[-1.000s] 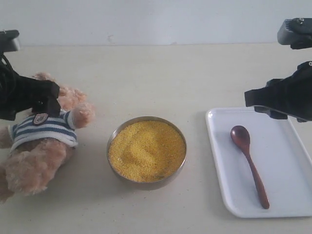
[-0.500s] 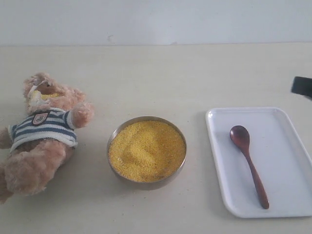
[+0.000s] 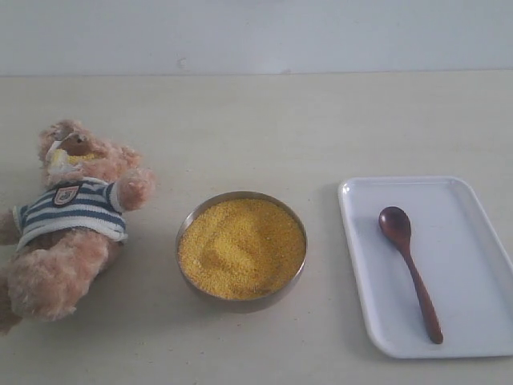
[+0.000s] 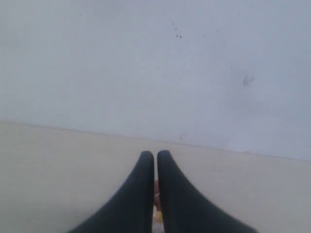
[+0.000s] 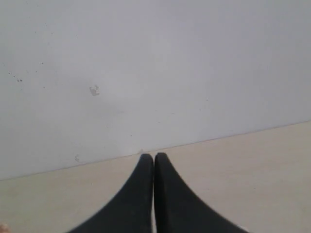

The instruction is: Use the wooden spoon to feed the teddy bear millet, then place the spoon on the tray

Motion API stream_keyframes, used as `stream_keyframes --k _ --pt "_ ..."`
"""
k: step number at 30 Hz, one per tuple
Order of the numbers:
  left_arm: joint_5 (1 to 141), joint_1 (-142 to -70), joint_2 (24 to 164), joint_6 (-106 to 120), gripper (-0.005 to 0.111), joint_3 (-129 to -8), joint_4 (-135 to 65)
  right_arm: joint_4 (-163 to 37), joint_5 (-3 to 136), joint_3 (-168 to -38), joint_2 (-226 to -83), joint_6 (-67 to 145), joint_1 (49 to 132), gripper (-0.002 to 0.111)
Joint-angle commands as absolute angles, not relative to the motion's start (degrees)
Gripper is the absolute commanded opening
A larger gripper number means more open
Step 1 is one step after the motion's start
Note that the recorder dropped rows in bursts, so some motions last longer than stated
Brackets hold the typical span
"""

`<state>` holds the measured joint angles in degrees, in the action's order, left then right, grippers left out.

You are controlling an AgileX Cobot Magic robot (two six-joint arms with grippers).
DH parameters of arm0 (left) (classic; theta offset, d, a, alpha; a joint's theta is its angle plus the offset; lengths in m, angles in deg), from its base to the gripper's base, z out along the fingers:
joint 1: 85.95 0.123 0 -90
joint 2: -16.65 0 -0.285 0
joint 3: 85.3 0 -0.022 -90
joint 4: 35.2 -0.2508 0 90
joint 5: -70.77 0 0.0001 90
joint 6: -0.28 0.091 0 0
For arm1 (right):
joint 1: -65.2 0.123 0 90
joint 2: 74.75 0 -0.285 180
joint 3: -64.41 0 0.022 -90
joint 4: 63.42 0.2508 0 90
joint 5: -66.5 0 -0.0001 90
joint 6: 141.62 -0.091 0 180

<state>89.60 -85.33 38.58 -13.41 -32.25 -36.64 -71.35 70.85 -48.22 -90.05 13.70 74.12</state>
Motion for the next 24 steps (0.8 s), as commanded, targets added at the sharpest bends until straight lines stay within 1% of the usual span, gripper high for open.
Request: stream_keyframes --k 1,4,20,24 --pt "88.9 -85.1 28.3 -13.1 0.004 -28.4 -36.7 -71.2 72.1 -47.1 -86.1 13.3 73.9 0.000" --pt "88.8 -85.1 24.4 -13.1 0.004 -28.3 -36.7 -71.2 71.9 -47.1 -85.7 13.3 73.9 0.000" --pt "87.4 -85.1 24.4 -13.0 0.004 -28.5 -36.7 -71.2 71.9 -47.1 -85.5 13.3 73.9 0.000" --pt "87.2 -85.1 24.4 -4.8 0.004 -26.4 -35.7 -71.2 71.9 -47.1 -85.5 13.3 73.9 0.000"
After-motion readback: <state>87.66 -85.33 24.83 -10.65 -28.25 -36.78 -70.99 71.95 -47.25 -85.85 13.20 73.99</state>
